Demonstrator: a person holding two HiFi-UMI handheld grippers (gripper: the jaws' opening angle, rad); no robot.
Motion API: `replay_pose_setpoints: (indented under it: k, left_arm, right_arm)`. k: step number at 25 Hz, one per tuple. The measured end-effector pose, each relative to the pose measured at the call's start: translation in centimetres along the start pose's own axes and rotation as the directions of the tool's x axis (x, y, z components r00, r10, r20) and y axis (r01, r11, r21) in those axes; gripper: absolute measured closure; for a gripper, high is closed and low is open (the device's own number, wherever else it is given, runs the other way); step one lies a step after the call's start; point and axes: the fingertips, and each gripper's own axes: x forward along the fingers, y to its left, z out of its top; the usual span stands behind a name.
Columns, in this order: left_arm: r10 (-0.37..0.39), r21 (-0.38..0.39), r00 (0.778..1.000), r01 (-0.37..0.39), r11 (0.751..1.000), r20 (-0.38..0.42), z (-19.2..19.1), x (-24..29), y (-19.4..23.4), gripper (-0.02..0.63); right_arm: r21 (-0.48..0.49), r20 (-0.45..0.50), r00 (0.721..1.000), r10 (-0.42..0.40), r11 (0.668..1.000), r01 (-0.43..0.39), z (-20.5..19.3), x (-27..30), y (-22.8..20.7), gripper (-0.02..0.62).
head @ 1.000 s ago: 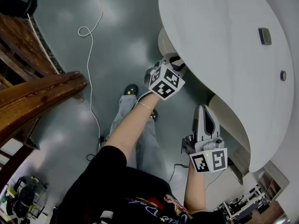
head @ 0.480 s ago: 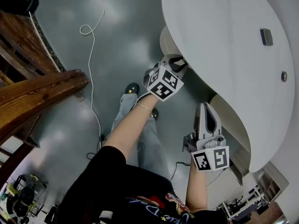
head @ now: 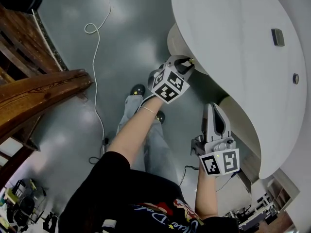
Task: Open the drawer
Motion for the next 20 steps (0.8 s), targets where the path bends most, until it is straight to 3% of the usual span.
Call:
replay_pose_setpoints:
  k: [20]
  left_arm:
    - [0.03,-0.012,0.999,-0.03,0.999,-0.039,-1.7,-2.3,-0.9,0.508]
  right_arm:
    - [0.022,0.013,0.999,0.035,0.999,-0.035,-1.1,-2.7,0.5,0.595]
